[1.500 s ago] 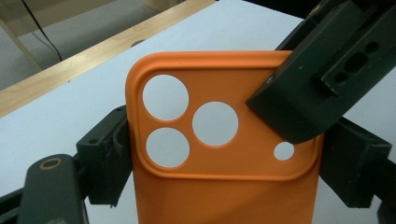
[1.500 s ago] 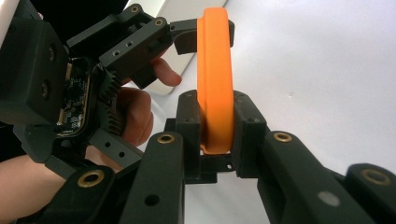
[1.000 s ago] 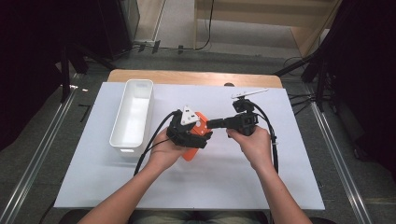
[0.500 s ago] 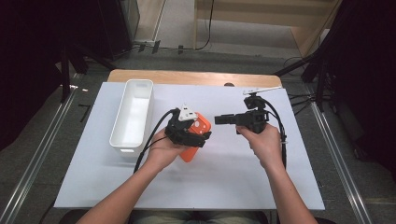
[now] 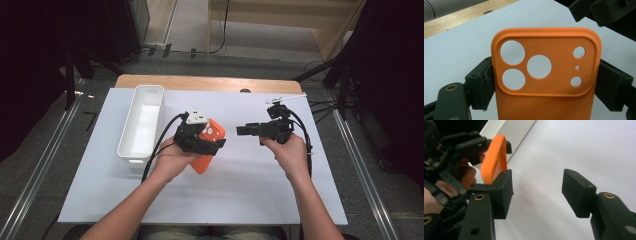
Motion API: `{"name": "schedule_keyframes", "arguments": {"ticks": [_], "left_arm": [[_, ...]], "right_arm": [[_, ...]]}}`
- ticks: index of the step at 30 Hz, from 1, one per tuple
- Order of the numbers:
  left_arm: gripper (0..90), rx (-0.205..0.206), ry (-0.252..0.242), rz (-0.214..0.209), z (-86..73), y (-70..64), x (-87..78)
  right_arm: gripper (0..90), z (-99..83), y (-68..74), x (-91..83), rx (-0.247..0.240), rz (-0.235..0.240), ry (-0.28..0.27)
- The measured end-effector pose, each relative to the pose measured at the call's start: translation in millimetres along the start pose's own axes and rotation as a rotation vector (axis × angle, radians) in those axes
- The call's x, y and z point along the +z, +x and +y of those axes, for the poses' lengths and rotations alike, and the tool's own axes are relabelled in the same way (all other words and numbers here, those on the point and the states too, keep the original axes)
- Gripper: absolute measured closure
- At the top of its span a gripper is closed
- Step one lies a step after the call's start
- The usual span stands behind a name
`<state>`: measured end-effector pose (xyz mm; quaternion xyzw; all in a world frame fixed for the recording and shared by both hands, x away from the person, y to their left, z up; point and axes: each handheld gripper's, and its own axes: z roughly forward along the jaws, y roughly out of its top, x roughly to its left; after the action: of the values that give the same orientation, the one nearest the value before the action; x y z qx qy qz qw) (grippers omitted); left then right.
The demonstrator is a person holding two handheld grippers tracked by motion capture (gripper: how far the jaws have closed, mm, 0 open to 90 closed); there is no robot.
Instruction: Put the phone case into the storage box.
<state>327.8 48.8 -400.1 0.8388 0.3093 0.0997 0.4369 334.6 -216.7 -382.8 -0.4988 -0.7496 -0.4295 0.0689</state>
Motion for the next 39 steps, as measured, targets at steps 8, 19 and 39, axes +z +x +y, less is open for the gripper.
{"name": "schedule_keyframes", "arguments": {"ticks": [8,19,39], "left_arm": [[15.5,-0.019,0.001,-0.021,3.3,4.8,-5.7],[15.5,-0.041,0.002,-0.048,5.2,9.3,-9.6],[15.5,-0.056,0.023,-0.092,7.5,15.5,-13.4]], "right_arm": [[34.9,-13.0,-1.5,0.2,-0.109,-0.049,-0.025],[29.1,-30.6,-7.4,-1.6,-0.114,-0.021,-0.035],[25.1,-69.3,-14.5,1.1,-0.134,-0.043,-0.045]]}}
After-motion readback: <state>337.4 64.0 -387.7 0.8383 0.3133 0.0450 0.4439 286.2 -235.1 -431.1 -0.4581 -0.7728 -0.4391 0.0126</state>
